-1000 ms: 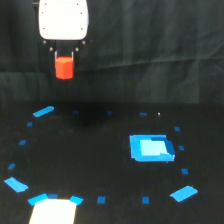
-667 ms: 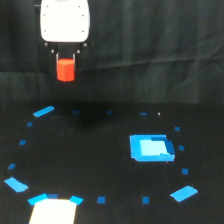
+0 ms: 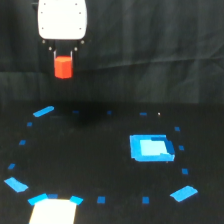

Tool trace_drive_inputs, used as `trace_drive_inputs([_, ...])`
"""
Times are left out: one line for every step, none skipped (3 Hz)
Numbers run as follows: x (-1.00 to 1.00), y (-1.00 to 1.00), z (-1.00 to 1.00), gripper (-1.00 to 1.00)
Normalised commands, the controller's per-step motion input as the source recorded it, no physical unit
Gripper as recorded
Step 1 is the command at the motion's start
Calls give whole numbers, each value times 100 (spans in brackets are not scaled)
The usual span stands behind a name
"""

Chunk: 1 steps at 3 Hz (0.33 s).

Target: Pick up the red object from the table

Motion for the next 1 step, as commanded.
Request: trace_drive_inputs([-24,20,-19,-100])
